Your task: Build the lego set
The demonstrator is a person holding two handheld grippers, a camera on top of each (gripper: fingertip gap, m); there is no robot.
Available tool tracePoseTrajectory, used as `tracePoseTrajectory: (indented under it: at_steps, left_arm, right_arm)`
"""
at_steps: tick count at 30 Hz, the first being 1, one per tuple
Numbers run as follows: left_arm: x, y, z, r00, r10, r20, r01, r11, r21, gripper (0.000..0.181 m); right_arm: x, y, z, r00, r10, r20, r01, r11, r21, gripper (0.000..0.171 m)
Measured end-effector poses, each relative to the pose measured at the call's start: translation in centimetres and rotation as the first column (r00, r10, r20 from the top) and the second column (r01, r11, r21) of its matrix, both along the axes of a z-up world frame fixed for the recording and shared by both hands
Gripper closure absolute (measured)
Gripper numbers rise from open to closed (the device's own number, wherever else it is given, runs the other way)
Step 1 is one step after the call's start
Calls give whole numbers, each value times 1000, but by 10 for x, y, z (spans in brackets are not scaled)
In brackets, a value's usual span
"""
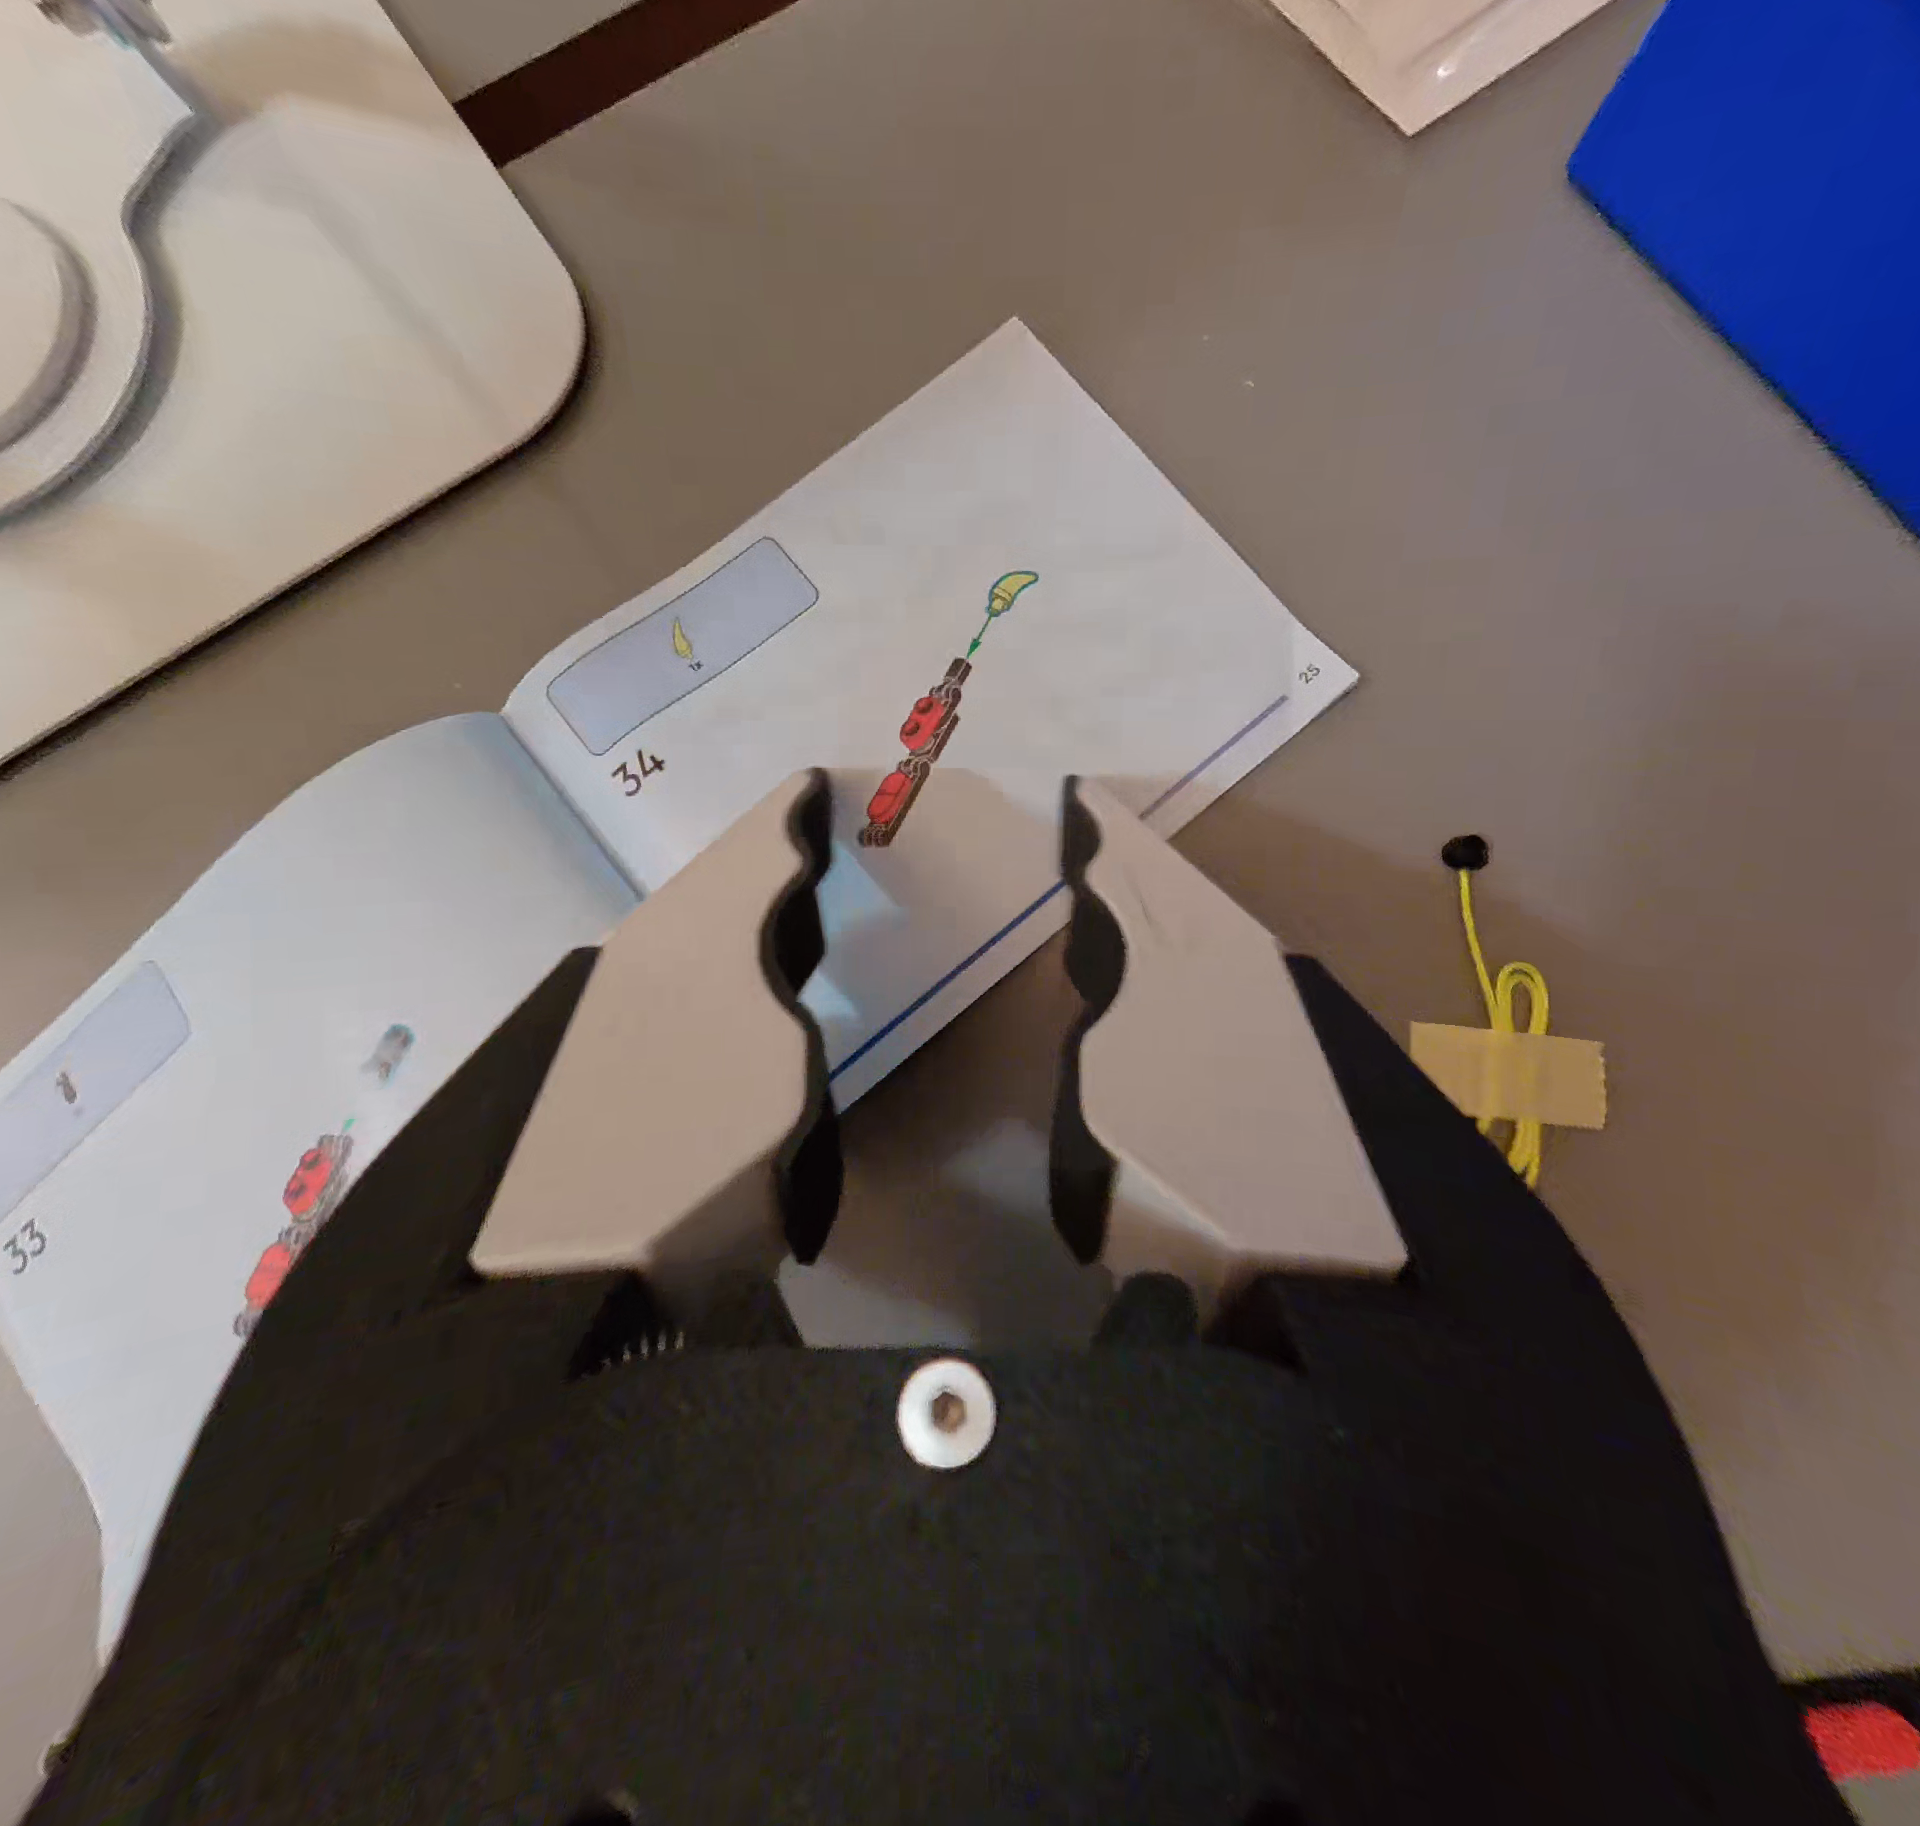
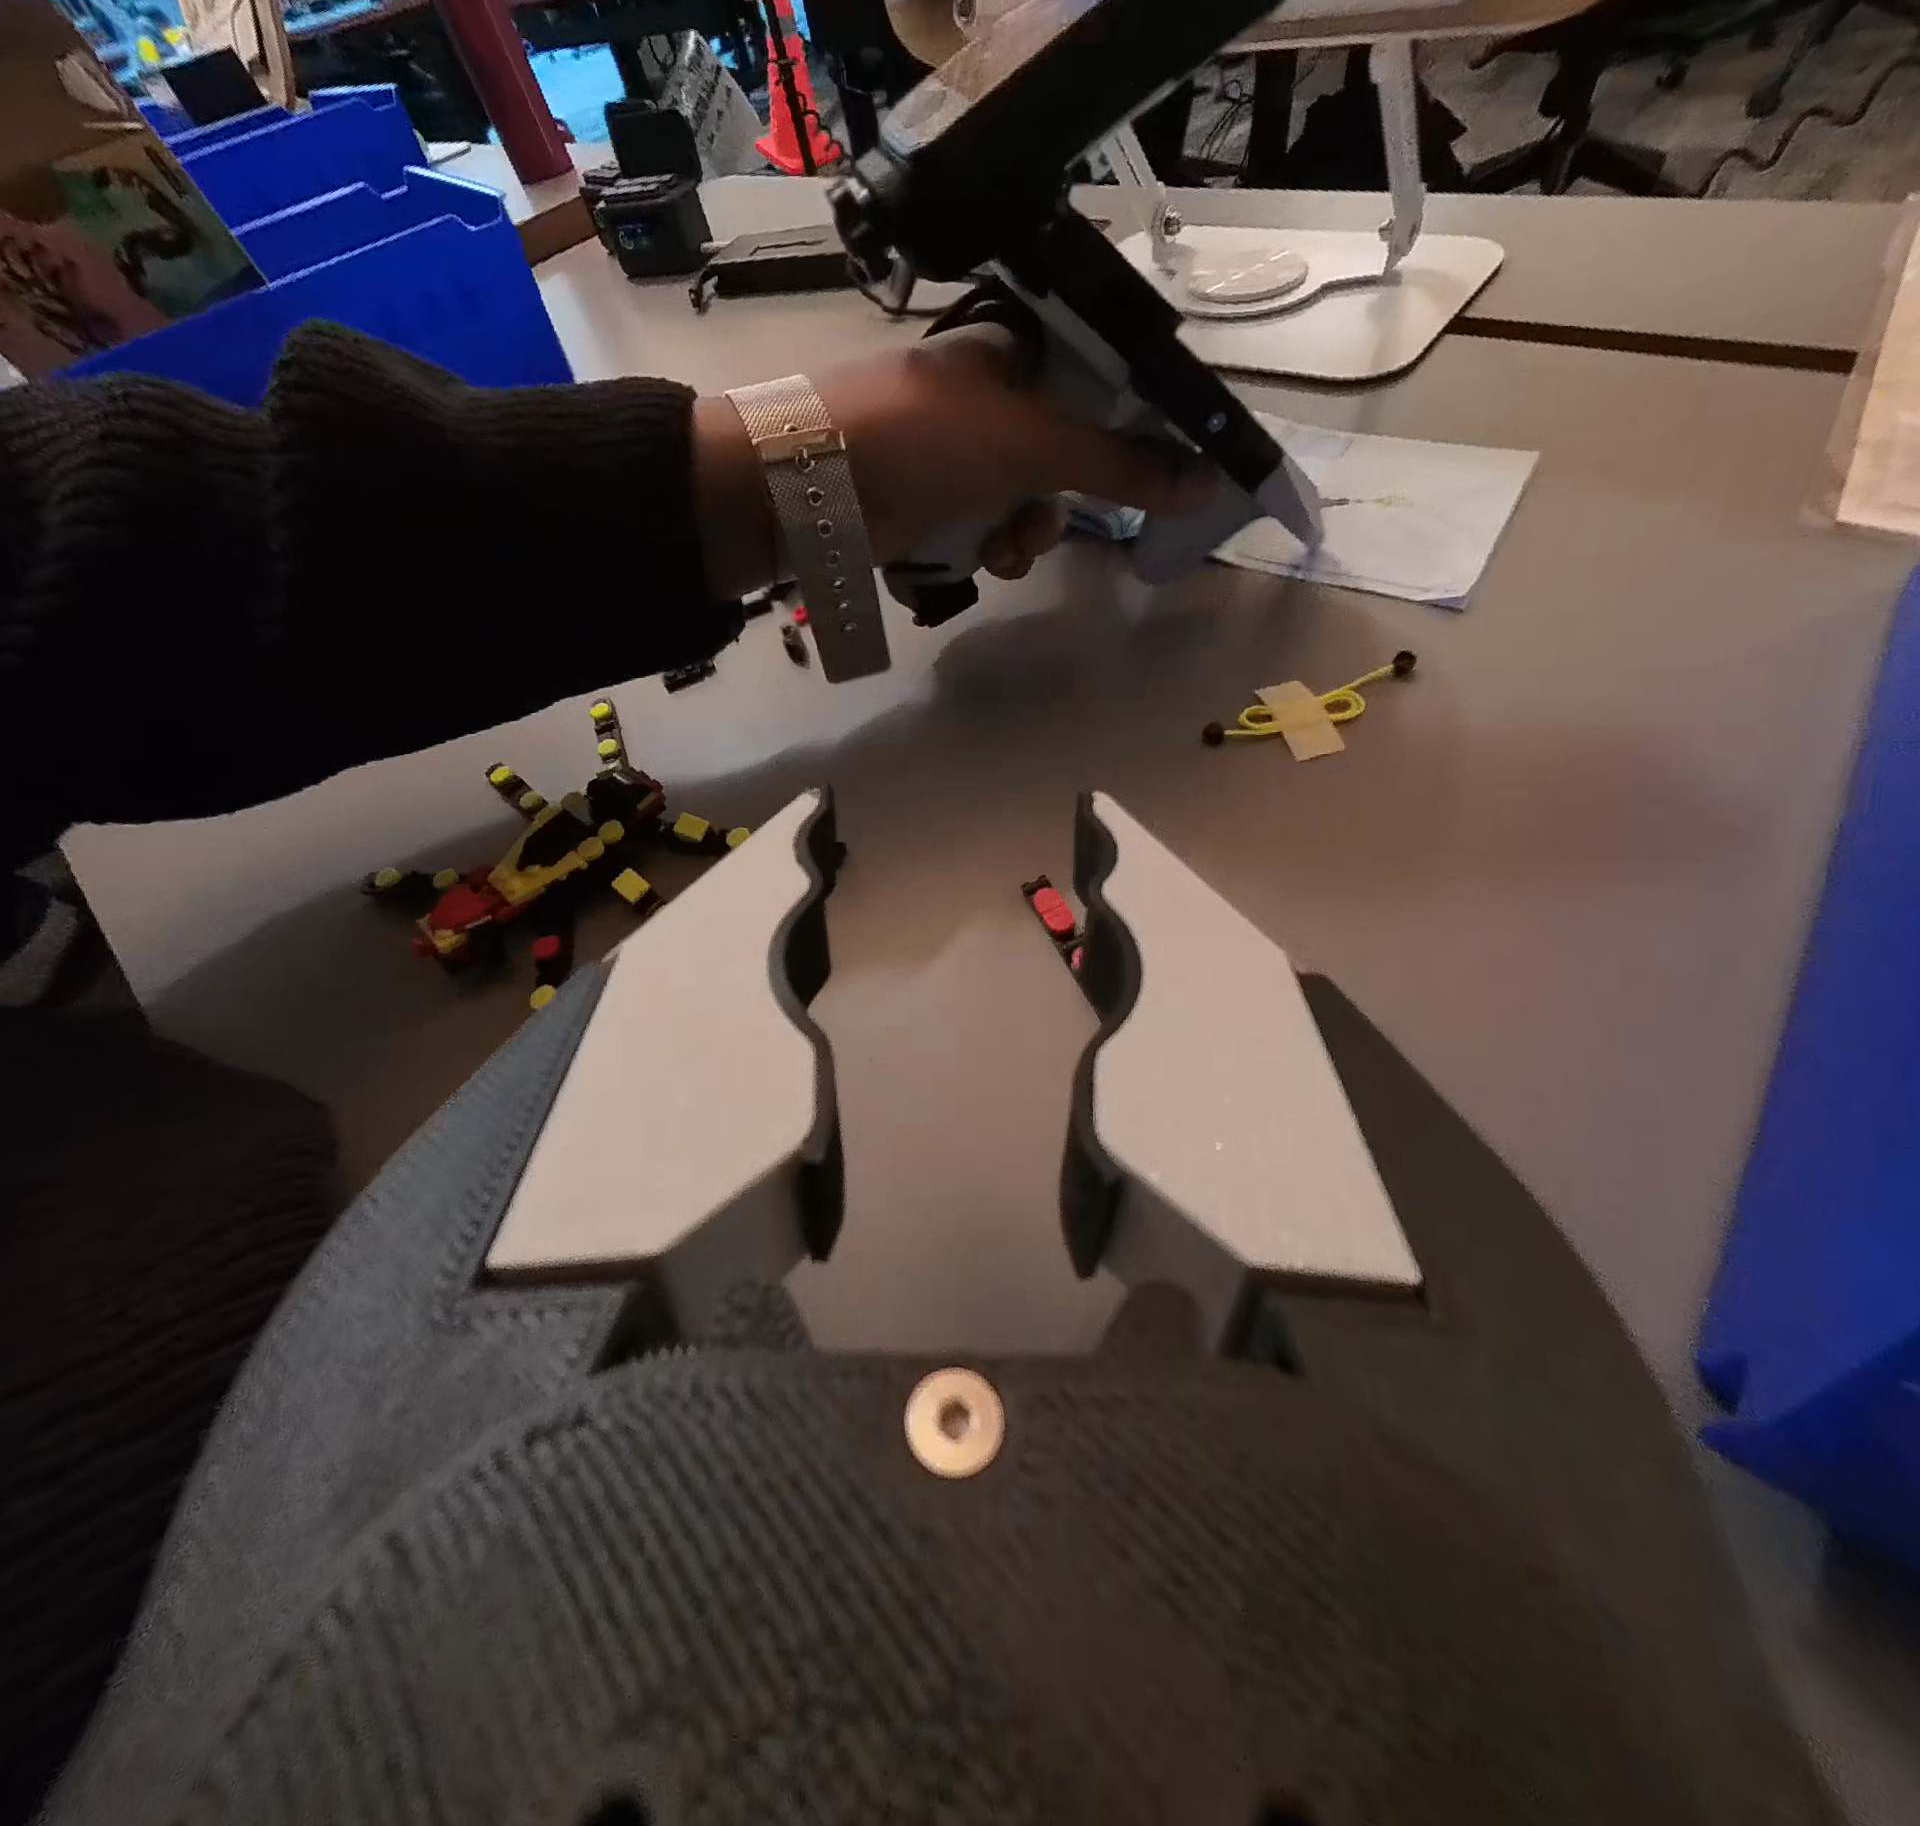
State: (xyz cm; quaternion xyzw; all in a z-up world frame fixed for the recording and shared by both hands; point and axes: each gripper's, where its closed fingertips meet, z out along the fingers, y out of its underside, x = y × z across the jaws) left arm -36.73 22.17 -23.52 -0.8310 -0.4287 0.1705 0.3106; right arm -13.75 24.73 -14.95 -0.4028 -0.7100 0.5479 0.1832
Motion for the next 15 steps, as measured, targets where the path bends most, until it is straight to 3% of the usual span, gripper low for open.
tracePoseTrajectory:
  at_steps: [3,7,12,14,15]
  left_arm:
    - [3,5,-1,999,-31,22,30,999,34,170]
    - [4,10,3,998,-33,45,27,992,120,181]
    - [2,29,25,998,-61,-5,60,967,248,113]
    - [1,26,4,996,-69,62,61,991,120,102]
    - [-7,18,-3,998,-24,49,23,999,39,109]
  right_arm:
    - [0,3,-2,1000,-7,28,8,999,-42,128]
    - [-1,5,-5,999,-17,50,20,998,-56,129]
    - [-3,1,-9,999,-11,50,12,999,-33,131]
    - [-2,-2,-12,998,2,61,0,1000,-30,131]
    - [-2,-3,-13,998,5,62,-4,1000,-20,131]
